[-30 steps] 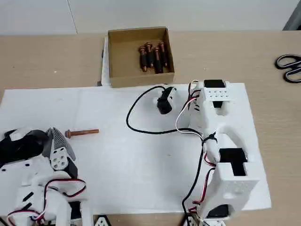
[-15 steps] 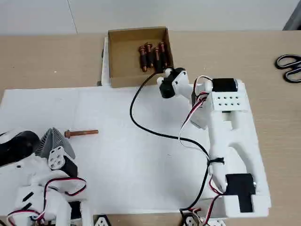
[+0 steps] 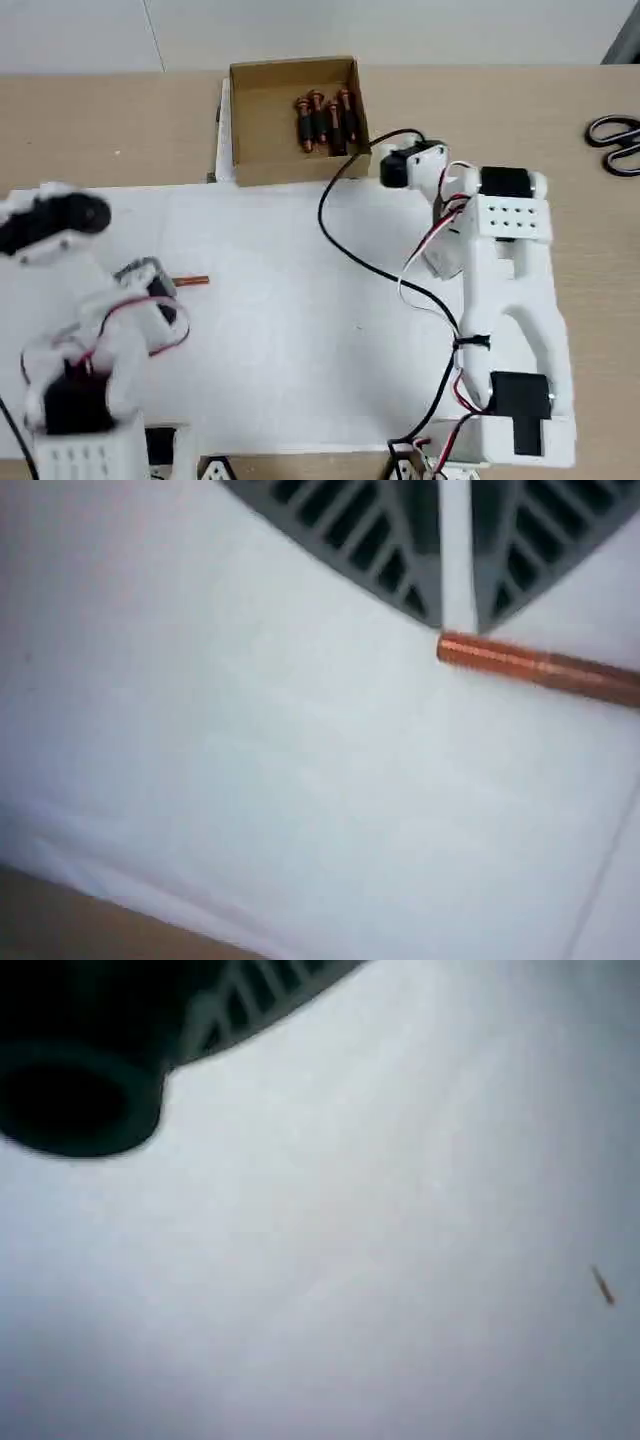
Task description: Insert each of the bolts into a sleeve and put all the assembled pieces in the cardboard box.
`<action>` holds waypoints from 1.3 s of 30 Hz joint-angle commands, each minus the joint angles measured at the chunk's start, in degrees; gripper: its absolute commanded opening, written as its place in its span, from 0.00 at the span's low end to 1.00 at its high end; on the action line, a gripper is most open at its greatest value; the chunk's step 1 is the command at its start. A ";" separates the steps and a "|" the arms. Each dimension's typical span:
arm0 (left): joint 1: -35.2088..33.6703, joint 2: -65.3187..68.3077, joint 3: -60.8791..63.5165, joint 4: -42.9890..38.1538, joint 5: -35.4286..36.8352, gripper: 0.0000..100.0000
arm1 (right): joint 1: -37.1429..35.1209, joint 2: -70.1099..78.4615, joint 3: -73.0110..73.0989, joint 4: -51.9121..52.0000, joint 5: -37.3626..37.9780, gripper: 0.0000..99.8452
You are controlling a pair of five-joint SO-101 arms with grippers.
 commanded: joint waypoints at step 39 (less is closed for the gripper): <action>-4.75 61.98 -30.46 11.43 40.26 0.01 | 8.13 -2.95 7.21 1.27 -0.62 0.01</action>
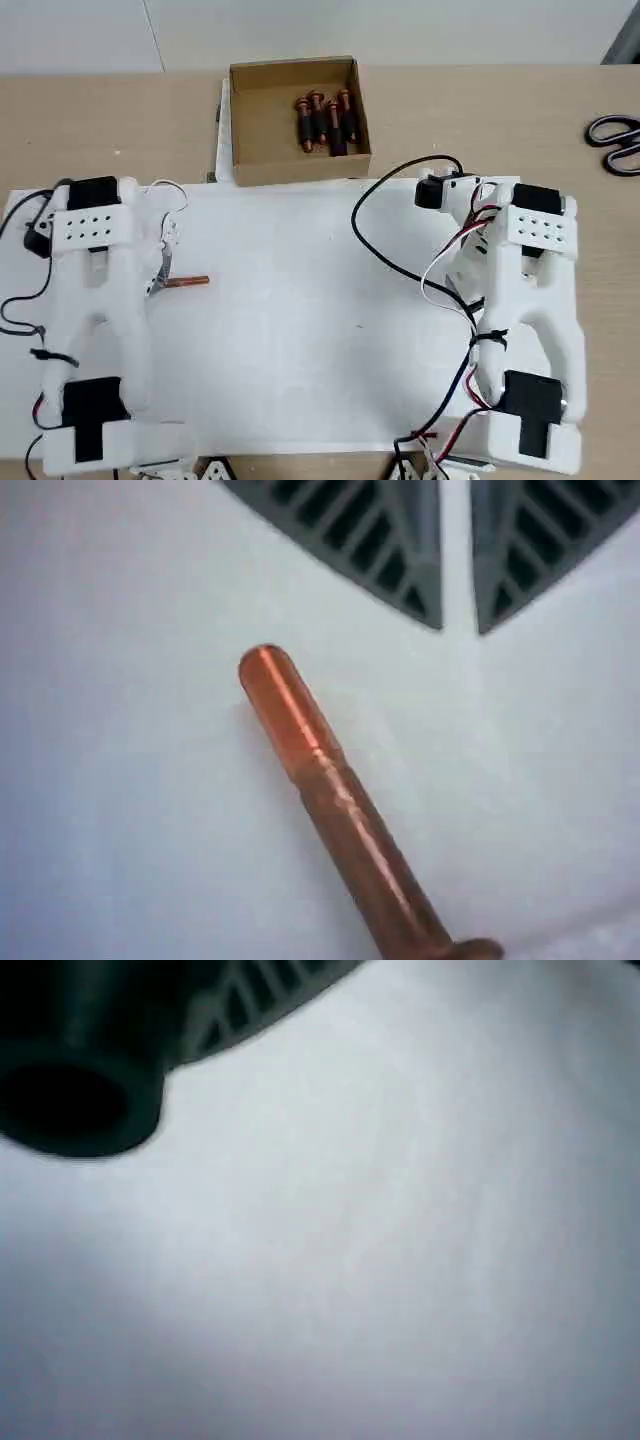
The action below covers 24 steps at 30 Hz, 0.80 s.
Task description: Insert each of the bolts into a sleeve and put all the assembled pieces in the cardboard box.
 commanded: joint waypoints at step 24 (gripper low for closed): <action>-1.93 7.74 -2.24 -6.95 -2.20 0.12 | 0.22 -22.20 19.60 -7.16 0.00 0.01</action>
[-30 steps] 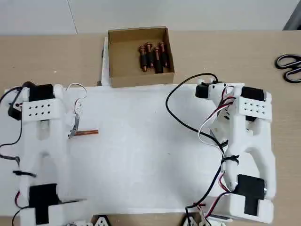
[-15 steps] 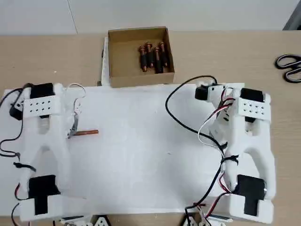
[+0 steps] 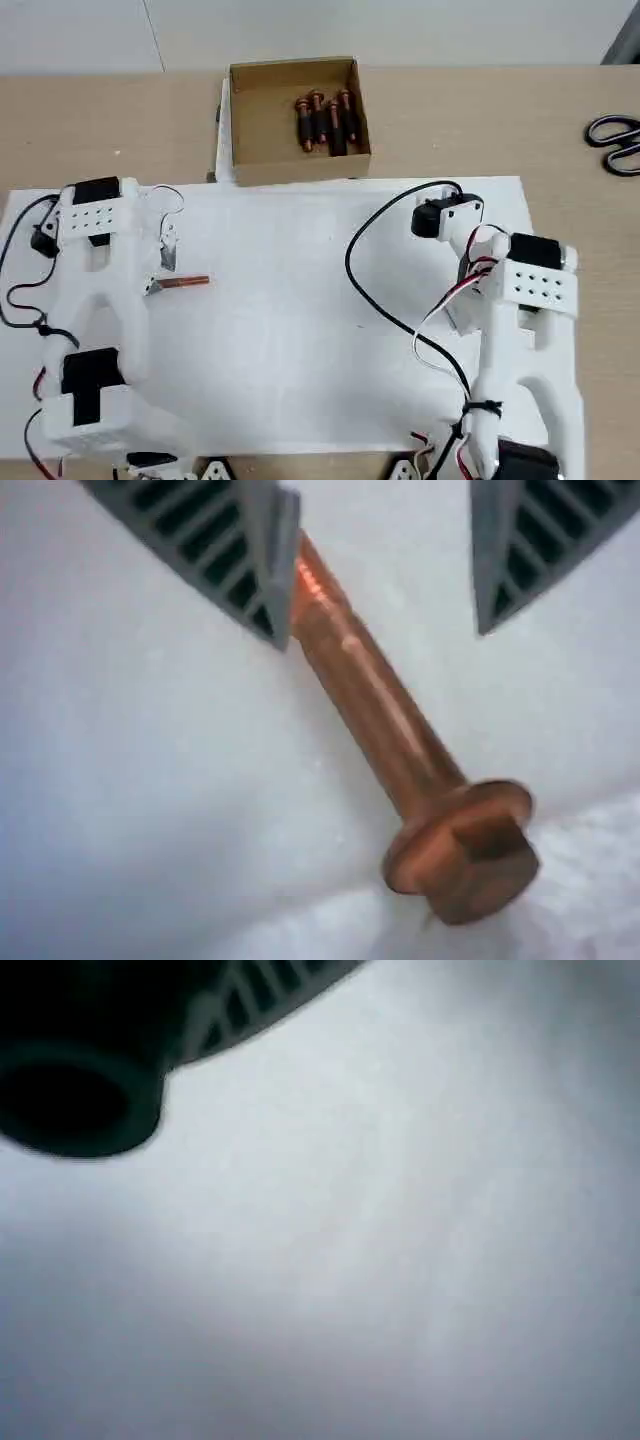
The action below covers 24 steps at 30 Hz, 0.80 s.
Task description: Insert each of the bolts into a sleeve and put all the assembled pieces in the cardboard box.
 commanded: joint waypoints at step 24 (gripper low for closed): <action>-0.35 -0.26 5.14 -6.86 -0.18 0.12 | 0.22 -2.07 0.09 -1.54 0.00 0.01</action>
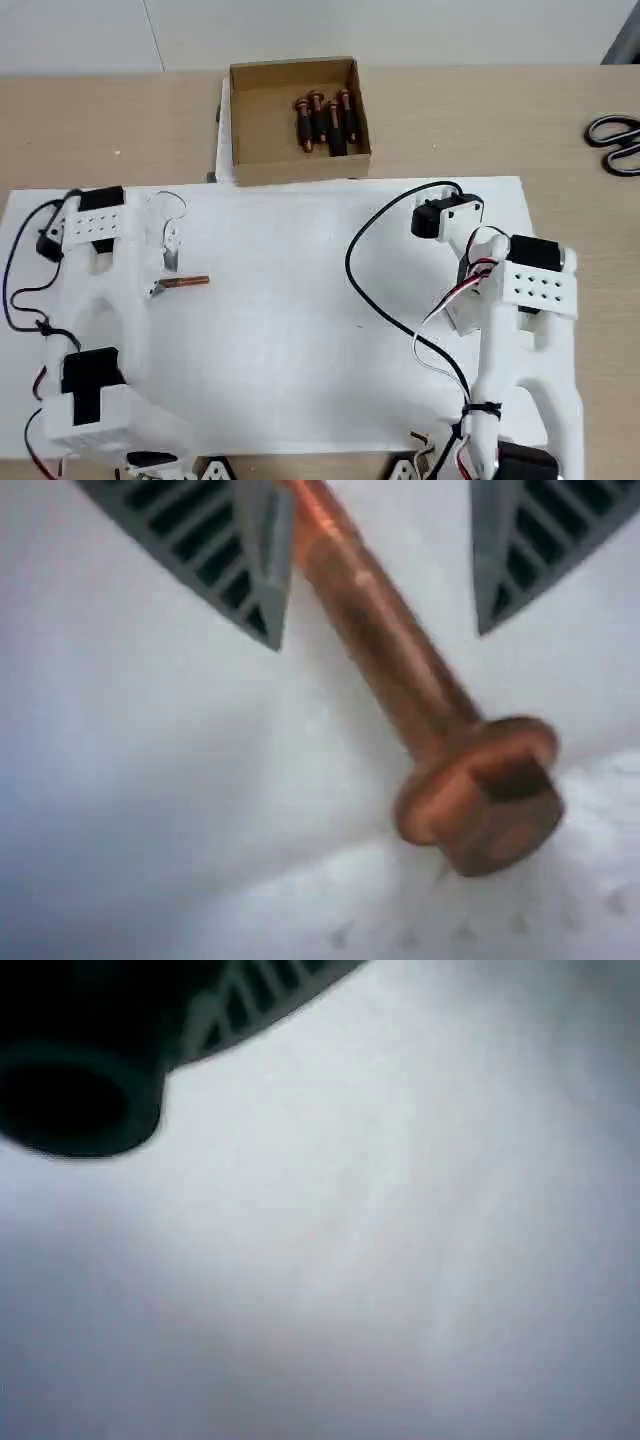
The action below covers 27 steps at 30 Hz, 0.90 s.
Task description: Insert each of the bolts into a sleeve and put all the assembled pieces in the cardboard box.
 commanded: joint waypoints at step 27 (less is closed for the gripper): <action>-3.25 -0.26 10.15 -13.36 -0.26 0.01 | 0.22 -2.07 -0.18 -0.66 0.00 0.01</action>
